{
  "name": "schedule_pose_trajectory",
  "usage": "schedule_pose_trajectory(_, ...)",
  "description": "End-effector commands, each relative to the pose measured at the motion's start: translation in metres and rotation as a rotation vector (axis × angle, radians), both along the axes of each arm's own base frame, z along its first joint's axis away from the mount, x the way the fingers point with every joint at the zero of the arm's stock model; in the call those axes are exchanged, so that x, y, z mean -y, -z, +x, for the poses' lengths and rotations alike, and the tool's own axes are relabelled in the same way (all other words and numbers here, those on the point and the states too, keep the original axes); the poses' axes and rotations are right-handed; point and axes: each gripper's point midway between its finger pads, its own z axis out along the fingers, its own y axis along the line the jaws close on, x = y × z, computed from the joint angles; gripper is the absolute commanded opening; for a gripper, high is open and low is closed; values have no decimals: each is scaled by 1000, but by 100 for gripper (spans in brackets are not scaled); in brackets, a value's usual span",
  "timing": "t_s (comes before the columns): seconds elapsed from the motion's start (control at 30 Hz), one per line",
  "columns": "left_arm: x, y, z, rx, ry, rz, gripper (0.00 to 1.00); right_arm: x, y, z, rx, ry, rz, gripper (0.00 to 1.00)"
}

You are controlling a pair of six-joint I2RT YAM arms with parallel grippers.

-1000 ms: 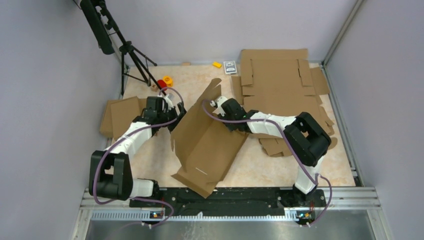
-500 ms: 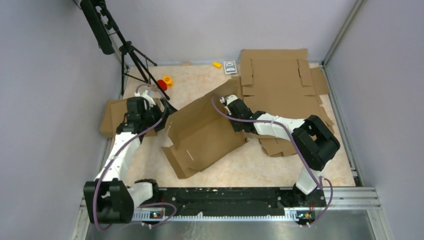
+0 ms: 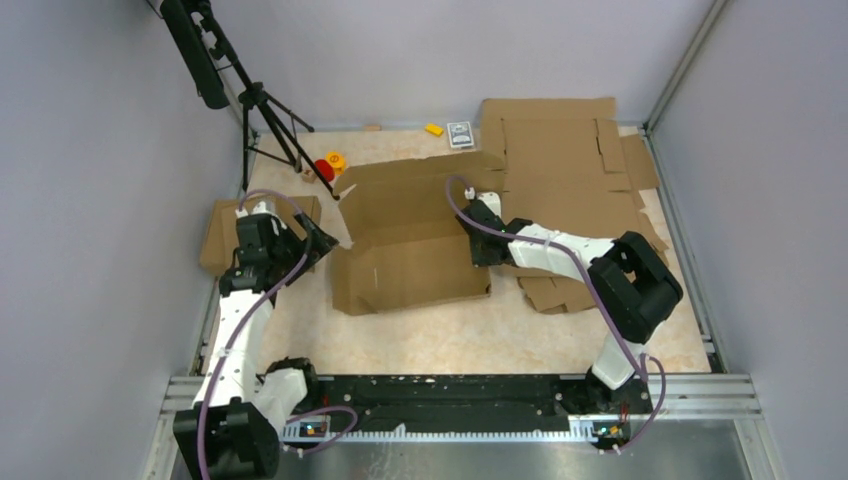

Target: Fold the paper box

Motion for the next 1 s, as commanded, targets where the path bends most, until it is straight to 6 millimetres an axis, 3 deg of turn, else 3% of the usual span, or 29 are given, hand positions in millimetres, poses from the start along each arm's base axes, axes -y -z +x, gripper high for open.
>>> schedule_pose_trajectory(0.0, -27, 12, -11, -75, -132, 84, 98, 5, -14, 4, 8, 150, 40, 0)
schedule_pose_trajectory(0.1, -29, 24, -14, -103, -149, 59, 95, 4, -15, 4, 19, 157, 60, 0)
schedule_pose_trajectory(0.27, -29, 45, -13, -121, -154, -21, 82, 6, -18, 4, 38, 148, 63, 0)
schedule_pose_trajectory(0.37, -19, 57, -12, -144, -130, -124, 79, 9, -18, 4, 45, 145, 51, 0)
schedule_pose_trajectory(0.47, -13, 62, -12, -143, -122, -189, 76, 10, -18, 3, 52, 147, 53, 0)
schedule_pose_trajectory(0.63, -24, 63, -11, -111, -165, -138, 63, 9, -19, 4, 68, 134, 64, 0)
schedule_pose_trajectory(0.87, 3, 60, -3, -87, -2, -248, 64, 8, -23, 5, 83, 110, 69, 0)
schedule_pose_trajectory(0.97, 5, 68, -5, -109, 10, -255, 63, 7, -24, 6, 87, 105, 76, 0)
